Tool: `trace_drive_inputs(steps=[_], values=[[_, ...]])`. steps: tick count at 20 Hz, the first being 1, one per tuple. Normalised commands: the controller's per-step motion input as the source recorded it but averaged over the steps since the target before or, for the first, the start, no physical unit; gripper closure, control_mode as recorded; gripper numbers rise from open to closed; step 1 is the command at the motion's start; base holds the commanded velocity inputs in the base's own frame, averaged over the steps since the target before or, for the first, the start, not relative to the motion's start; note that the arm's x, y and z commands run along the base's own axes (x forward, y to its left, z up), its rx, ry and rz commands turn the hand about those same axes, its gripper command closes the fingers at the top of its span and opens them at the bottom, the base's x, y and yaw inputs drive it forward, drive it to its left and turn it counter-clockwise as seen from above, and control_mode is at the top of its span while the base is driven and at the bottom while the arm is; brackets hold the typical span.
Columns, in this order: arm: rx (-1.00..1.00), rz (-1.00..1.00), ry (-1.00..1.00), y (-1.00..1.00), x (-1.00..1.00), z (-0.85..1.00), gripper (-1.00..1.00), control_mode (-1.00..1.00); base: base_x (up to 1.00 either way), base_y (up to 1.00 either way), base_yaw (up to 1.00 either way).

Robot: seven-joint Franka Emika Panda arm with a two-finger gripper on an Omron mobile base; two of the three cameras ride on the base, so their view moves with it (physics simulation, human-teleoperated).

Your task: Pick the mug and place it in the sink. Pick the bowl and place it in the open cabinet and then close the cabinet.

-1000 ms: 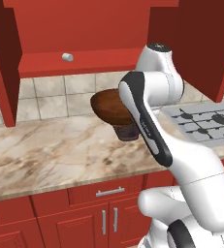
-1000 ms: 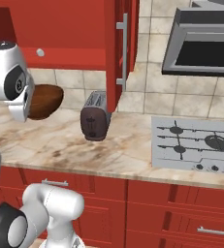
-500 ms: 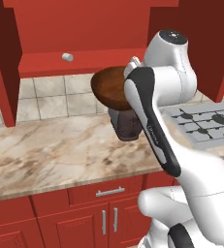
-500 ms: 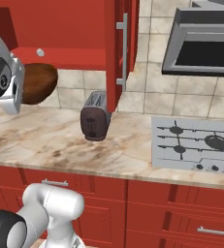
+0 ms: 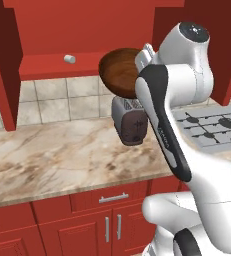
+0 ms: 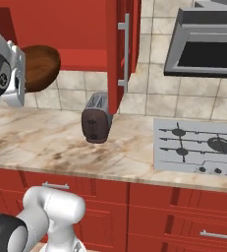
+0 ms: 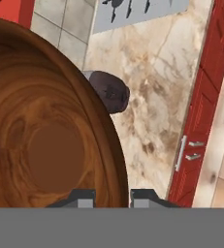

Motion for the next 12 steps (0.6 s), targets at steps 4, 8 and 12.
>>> trace_drive_inputs(steps=[4, 8, 12], values=[[0.0, 0.0, -0.19, -0.05, 0.22, 0.06, 1.0, -1.0, 0.0, 0.0, 0.0], [0.0, 0.0, -0.07, -0.04, 0.52, 0.0, 1.0, -1.0, 0.0, 0.0, 0.0], [0.0, 0.0, 0.0, -0.13, 0.49, 0.0, 1.0, -1.0, 0.0, 0.0, 0.0]])
